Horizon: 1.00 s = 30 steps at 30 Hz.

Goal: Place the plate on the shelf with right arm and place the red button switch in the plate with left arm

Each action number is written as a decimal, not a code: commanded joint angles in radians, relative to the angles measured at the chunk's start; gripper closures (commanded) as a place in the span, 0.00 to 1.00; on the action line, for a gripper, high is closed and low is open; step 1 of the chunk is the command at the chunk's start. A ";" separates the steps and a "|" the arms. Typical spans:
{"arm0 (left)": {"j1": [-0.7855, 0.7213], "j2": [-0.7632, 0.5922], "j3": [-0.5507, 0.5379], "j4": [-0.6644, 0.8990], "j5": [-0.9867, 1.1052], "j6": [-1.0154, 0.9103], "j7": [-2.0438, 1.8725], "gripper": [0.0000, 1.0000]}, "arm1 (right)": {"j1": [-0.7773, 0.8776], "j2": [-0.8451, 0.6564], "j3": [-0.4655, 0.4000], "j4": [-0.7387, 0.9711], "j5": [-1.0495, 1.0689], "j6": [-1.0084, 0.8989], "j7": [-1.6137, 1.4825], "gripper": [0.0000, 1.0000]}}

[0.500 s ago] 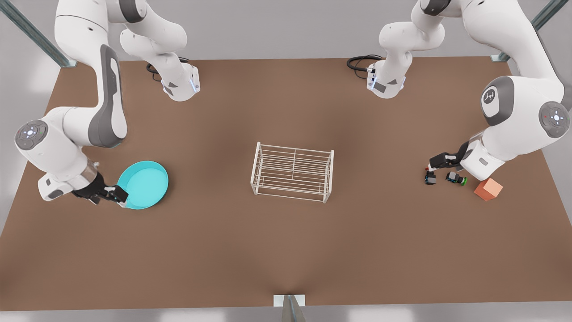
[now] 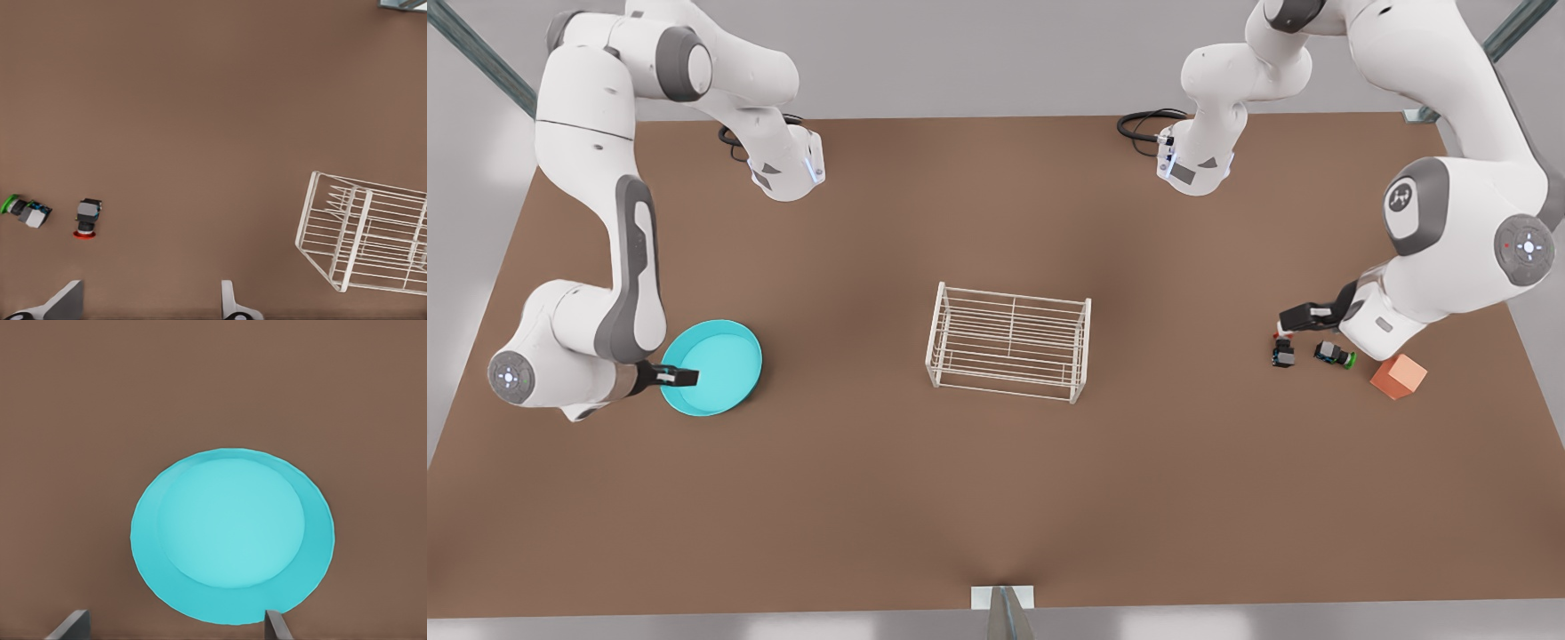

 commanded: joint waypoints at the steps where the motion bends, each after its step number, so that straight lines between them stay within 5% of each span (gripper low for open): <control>1: 0.000 -0.001 0.000 -0.010 0.021 -0.036 -0.025 0.00 | -0.013 -0.006 -0.002 -0.036 0.028 0.091 -0.336 0.02; 14: 0.029 -0.013 0.015 -0.056 0.026 -0.004 -0.026 0.00 | -0.116 0.004 0.003 -0.230 0.011 0.536 -0.856 0.00; 23: 0.031 -0.001 0.012 -0.074 -0.040 -0.012 -0.101 0.00 | -0.157 0.054 0.006 -0.248 0.024 0.601 -0.968 0.00; 30: 0.071 0.024 0.016 -0.021 0.106 -0.007 0.038 0.00 | -0.174 0.106 0.024 -0.241 0.044 0.644 -0.998 0.00</control>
